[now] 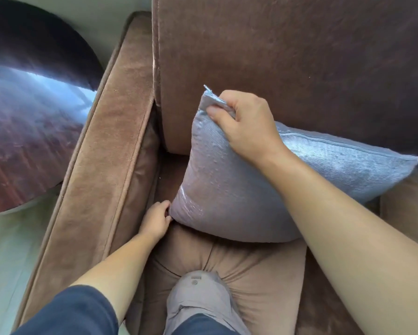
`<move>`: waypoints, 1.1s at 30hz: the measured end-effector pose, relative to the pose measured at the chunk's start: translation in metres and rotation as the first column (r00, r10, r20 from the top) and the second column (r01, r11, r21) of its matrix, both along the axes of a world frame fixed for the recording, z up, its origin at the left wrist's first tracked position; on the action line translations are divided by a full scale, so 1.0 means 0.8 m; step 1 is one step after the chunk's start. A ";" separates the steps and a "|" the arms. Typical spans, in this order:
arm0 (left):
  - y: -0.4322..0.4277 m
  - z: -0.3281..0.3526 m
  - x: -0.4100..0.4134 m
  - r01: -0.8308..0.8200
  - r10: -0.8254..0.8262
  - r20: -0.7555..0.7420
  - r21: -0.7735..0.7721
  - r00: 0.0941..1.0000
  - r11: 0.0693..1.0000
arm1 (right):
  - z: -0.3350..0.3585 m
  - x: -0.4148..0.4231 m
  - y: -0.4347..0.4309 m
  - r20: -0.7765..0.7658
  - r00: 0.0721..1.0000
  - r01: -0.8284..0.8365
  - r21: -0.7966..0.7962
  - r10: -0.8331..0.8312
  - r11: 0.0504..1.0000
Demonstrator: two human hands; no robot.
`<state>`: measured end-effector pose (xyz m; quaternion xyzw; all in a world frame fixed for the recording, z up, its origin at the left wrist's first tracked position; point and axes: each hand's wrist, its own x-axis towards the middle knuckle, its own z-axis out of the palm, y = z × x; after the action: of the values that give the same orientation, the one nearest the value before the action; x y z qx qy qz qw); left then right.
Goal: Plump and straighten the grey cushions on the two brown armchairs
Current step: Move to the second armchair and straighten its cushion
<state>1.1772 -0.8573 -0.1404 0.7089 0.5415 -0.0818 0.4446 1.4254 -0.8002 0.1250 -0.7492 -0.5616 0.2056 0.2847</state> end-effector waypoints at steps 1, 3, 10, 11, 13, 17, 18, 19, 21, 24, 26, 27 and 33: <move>0.001 0.000 0.001 0.025 -0.025 0.001 0.021 1.000 0.999 | 0.003 0.002 -0.002 0.000 1.000 0.006 -0.001 -0.006 1.000; -0.001 -0.002 0.001 0.045 -0.045 0.010 0.045 0.999 0.998 | 0.009 0.007 -0.004 0.006 1.000 0.013 -0.005 -0.013 1.000; -0.005 -0.016 -0.011 -0.040 0.040 0.035 -0.024 0.999 0.999 | 0.018 0.021 0.002 0.014 0.999 0.044 0.013 -0.044 0.999; -0.004 -0.018 -0.010 -0.045 0.045 0.027 -0.030 0.999 0.999 | 0.018 0.019 0.002 0.015 0.999 0.047 0.011 -0.047 0.999; -0.005 -0.023 -0.009 -0.034 0.033 -0.009 -0.030 0.999 0.999 | 0.016 0.017 0.002 0.019 0.998 0.060 0.010 -0.060 0.998; -0.004 -0.027 -0.005 0.033 -0.037 -0.091 -0.047 0.995 0.998 | 0.005 0.016 0.004 0.041 0.998 0.047 0.018 -0.048 0.999; -0.004 -0.022 -0.002 0.065 -0.069 -0.112 -0.038 0.991 0.997 | 0.001 0.016 0.005 0.042 0.998 0.044 0.017 -0.045 0.999; -0.003 -0.017 0.001 0.106 -0.108 -0.129 -0.023 0.986 0.994 | -0.002 0.016 0.006 0.039 0.998 0.042 0.018 -0.042 0.999; -0.001 -0.007 0.005 0.157 -0.153 -0.148 0.016 0.977 0.987 | -0.004 0.015 0.007 0.071 0.997 0.006 0.019 -0.007 1.000; -0.003 0.013 0.001 0.145 -0.150 -0.177 -0.043 0.973 0.988 | -0.001 0.018 0.000 0.179 0.979 -0.096 -0.049 0.103 0.994; -0.009 0.034 -0.002 0.150 -0.165 -0.212 -0.089 0.963 0.985 | -0.001 0.030 -0.017 0.228 0.965 -0.111 -0.094 0.130 0.989; -0.013 0.047 0.000 0.169 -0.182 -0.213 -0.081 0.960 0.982 | -0.002 0.039 -0.030 0.264 0.956 -0.097 -0.114 0.125 0.989; -0.023 0.173 0.057 0.467 -0.459 -0.133 0.041 0.879 0.883 | -0.009 0.103 -0.133 0.423 0.905 0.054 -0.220 0.045 0.974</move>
<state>1.2231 -0.8755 -0.0022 0.8270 0.3846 -0.2084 0.3531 1.5081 -0.9070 0.1178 -0.8046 -0.5814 0.0994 0.0686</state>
